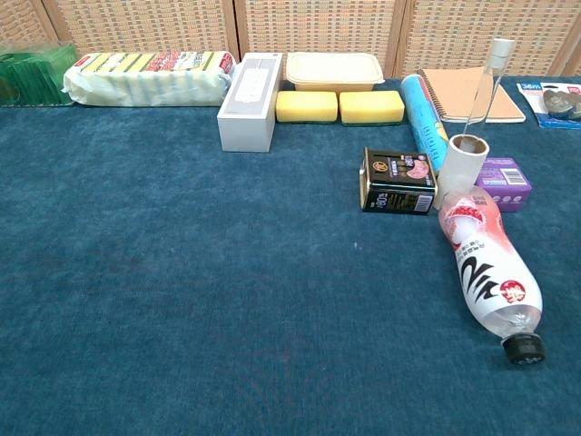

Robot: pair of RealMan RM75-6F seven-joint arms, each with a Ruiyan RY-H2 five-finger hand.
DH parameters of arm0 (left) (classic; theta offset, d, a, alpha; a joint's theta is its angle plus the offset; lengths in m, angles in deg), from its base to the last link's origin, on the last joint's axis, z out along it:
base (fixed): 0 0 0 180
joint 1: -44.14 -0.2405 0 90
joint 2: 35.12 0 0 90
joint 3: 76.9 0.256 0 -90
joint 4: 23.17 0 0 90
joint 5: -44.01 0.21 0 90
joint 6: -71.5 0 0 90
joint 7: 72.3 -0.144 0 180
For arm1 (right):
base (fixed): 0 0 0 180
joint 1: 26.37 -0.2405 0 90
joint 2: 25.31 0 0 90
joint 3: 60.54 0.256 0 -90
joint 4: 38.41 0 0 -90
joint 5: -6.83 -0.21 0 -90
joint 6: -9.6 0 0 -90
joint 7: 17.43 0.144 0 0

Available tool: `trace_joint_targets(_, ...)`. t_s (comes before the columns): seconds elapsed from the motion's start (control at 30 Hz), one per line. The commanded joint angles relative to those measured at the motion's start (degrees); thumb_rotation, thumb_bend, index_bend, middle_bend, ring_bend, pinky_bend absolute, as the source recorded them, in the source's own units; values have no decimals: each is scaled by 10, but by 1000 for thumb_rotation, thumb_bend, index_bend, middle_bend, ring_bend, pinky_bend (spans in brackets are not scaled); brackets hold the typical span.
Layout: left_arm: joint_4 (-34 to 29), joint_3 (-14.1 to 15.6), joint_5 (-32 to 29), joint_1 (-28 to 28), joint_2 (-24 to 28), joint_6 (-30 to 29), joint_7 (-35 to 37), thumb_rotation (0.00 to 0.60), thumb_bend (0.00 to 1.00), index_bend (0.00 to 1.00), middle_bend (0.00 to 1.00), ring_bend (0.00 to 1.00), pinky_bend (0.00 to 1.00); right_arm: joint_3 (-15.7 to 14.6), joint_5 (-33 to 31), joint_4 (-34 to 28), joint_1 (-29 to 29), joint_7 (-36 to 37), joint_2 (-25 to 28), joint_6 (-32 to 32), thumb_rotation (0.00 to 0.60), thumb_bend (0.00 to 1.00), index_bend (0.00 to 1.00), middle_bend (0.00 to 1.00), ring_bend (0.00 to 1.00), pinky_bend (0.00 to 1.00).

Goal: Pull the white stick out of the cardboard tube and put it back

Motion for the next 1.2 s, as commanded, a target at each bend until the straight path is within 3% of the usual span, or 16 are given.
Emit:
trace_joint_targets(0.03, 1, 0, 0, 0, 0, -1, 1, 459, 114, 160, 84, 32, 237, 1, -1, 5, 2, -5, 1, 1, 582, 300, 203, 262, 266, 349)
trace_joint_targets(0.43, 4, 0, 4, -9, -1, -15, -1, 464, 113, 160, 84, 31, 237, 4, 5, 11, 5, -14, -6, 6, 582, 300, 203, 264, 267, 347)
trace_joint_targets(0.83, 3, -2, -2, -9, -5, -5, -7, 461, 114, 160, 84, 32, 237, 51, -69, -18, -27, 33, -39, 76, 543, 300, 217, 291, 323, 414)
trace_joint_targets(1.2, 2, -4, -7, -6, -5, 4, -10, 462, 115, 159, 84, 32, 237, 73, -88, -35, -56, -17, -75, 106, 534, 299, 220, 290, 319, 415)
